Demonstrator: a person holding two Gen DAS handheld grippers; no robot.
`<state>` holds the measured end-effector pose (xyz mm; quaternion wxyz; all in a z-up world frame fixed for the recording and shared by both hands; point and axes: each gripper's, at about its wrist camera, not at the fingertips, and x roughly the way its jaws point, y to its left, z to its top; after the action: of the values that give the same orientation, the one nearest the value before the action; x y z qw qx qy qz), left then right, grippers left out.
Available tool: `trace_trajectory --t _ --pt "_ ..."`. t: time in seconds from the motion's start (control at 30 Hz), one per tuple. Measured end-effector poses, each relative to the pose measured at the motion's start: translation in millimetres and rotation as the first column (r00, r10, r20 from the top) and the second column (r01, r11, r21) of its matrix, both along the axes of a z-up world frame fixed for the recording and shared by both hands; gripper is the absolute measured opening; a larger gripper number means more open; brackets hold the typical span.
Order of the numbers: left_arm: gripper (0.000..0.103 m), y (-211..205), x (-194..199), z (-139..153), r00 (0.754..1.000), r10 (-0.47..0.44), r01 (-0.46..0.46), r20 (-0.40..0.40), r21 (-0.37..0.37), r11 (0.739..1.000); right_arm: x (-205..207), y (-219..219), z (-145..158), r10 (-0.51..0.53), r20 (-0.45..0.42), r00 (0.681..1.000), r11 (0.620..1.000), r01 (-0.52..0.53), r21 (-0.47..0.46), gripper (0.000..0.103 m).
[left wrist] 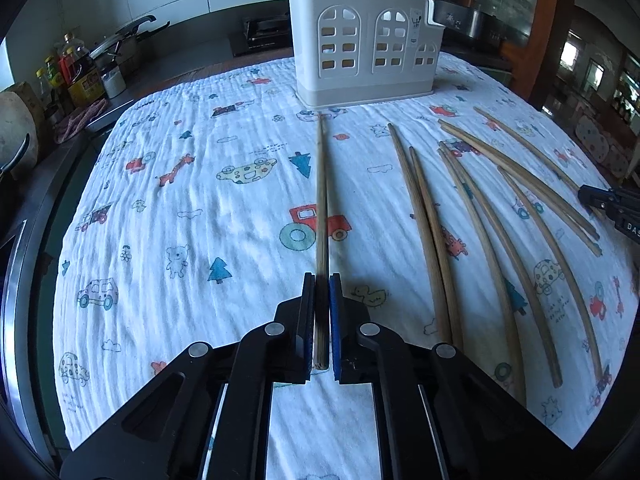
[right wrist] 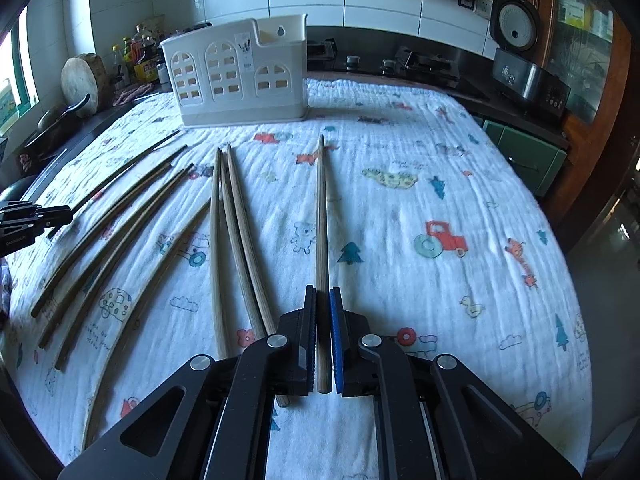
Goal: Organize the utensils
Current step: 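Lift the left tool's chopstick into the white holder and open while the right tool does likewise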
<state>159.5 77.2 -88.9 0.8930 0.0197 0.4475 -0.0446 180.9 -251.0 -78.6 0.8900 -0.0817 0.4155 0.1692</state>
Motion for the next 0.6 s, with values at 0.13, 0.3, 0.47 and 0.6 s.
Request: trace_trajectory --t 0.13,0.3,0.47,0.6 --pt "0.006 -3 -11 24 0.999 -0.004 0.005 0.049 -0.030 1.000 -10 -1 22 0.003 0.063 0.998 1.000 -0.004 0.006 0.007" --pt "0.006 -8 -18 60 0.990 0.001 0.010 0.138 -0.076 0.997 -19 0 63 0.008 0.173 0.985 0.999 -0.015 0.037 0.007" --pt "0.006 -15 -9 89 0.980 -0.002 0.022 0.201 -0.097 0.995 -12 10 103 0.032 0.253 0.967 0.997 -0.048 0.061 0.007" --pt "0.006 -14 9 112 0.975 0.006 0.025 0.224 -0.136 0.990 13 24 132 0.070 0.265 0.962 0.996 -0.085 0.042 0.007"
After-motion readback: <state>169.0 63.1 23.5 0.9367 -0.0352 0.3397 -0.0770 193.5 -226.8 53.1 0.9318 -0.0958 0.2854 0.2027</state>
